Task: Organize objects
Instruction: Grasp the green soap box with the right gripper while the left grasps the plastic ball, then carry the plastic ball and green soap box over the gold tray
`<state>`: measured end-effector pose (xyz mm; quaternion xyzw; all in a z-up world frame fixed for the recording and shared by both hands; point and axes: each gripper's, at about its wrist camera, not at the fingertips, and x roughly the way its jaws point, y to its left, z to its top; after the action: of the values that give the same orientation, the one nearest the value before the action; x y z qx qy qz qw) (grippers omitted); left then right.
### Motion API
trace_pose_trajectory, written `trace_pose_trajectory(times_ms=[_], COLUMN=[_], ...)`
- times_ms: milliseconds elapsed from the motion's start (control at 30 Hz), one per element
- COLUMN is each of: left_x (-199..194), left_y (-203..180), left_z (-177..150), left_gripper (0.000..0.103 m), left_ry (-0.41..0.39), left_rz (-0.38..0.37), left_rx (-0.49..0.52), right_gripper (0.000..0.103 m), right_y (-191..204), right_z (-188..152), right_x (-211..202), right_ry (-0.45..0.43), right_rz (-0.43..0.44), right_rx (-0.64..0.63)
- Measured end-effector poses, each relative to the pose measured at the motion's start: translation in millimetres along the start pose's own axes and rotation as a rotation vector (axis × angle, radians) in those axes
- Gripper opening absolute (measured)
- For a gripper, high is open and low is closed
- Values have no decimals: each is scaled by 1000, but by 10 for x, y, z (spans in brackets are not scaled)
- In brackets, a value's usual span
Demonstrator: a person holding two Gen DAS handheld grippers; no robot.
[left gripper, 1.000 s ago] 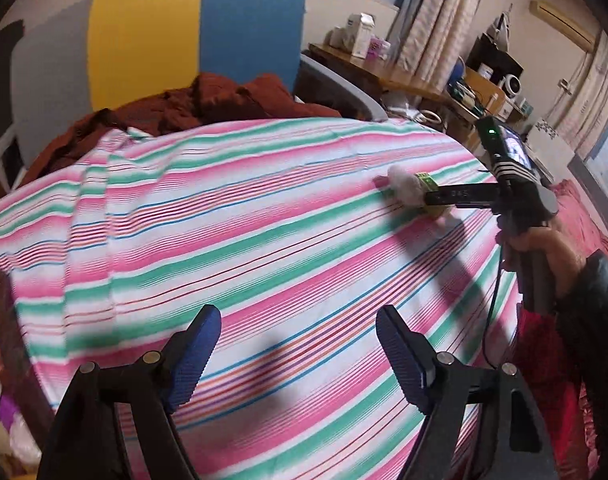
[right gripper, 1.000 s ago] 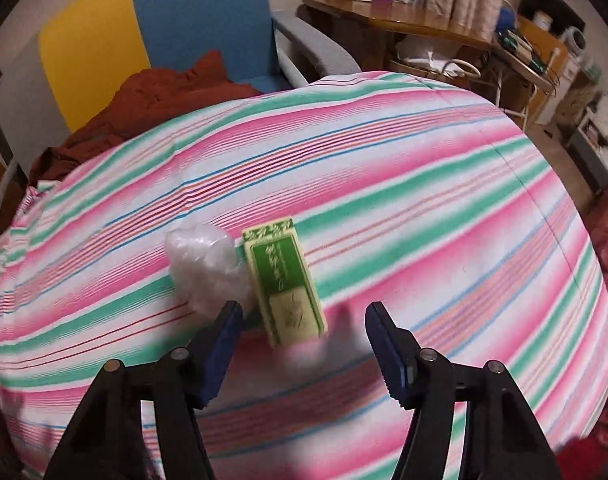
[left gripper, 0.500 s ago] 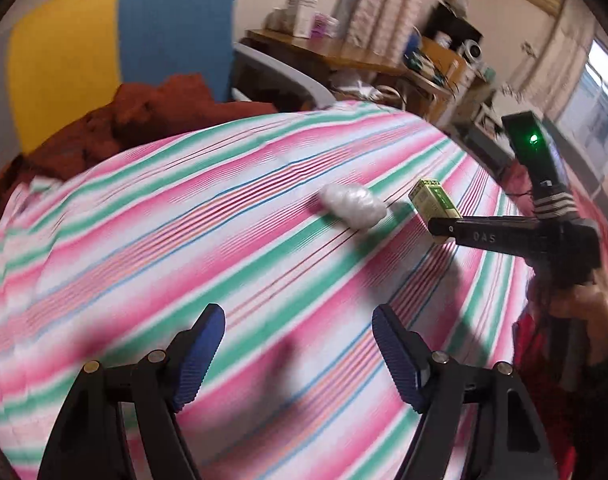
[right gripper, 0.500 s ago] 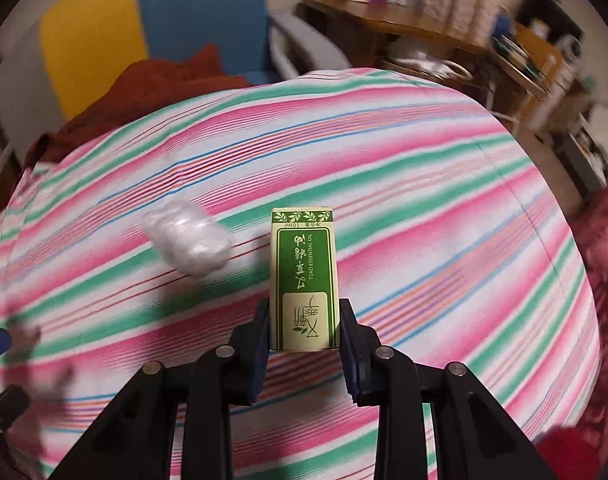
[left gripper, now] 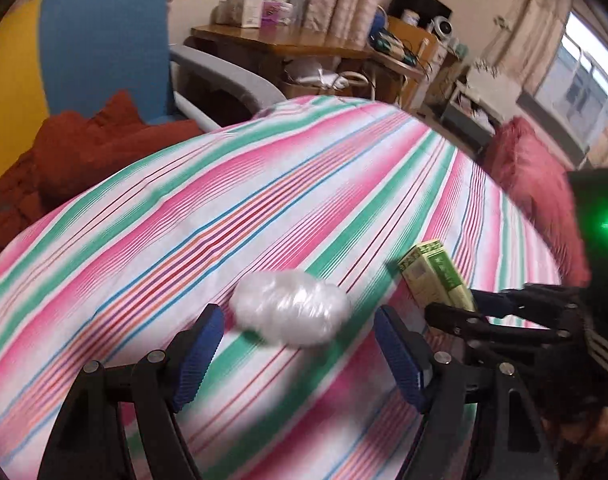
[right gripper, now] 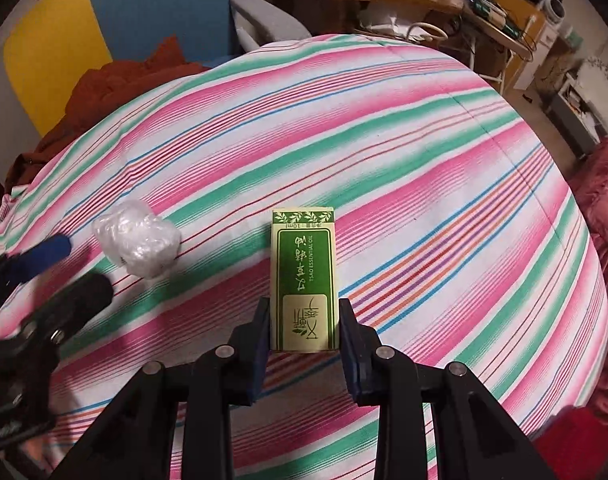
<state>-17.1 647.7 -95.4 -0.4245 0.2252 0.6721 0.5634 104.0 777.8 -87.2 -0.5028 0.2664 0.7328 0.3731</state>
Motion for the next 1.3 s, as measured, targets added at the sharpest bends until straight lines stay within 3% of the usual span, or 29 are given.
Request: trace_pose_trajectory(times_ms=[33,133,167,200,333,533,667,900,1300], left_x=[58,238,288,293,90,-439,-804,-1404,-2374], left_y=[-37,-52,-36,-31,67,340,486,675,808], left_z=[28,47,33,6,-205,-799,-1191,-1760,-2282], left_gripper=[78,61,33,26,25,25,25,25,25], left_ry=[3,53,75,70,29,-22,-46,-104,-218], left_rz=[21,70,60,97,55,39,82,226,387], left_rx=[26,68,70,90,71,-36,-128,-227,-309], right_gripper=[32,32,32,32,31,31,31,31,31], right_y=[-13,-31,-31,-30,-6,199,441,948,1098], right_z=[9,16,21,24,17,-3,-50,-262,-353], right_x=[-2,5,9,22,94,-19,-132,-192,-51], right_ry=[-3,-3,-1,4,29,-26,-68,-91,-71], right_rz=[-2,-9,-16,-23,-42,45,142,180,165], right_rx=[5,15,15,12,-17,-100,-201,-437,-545])
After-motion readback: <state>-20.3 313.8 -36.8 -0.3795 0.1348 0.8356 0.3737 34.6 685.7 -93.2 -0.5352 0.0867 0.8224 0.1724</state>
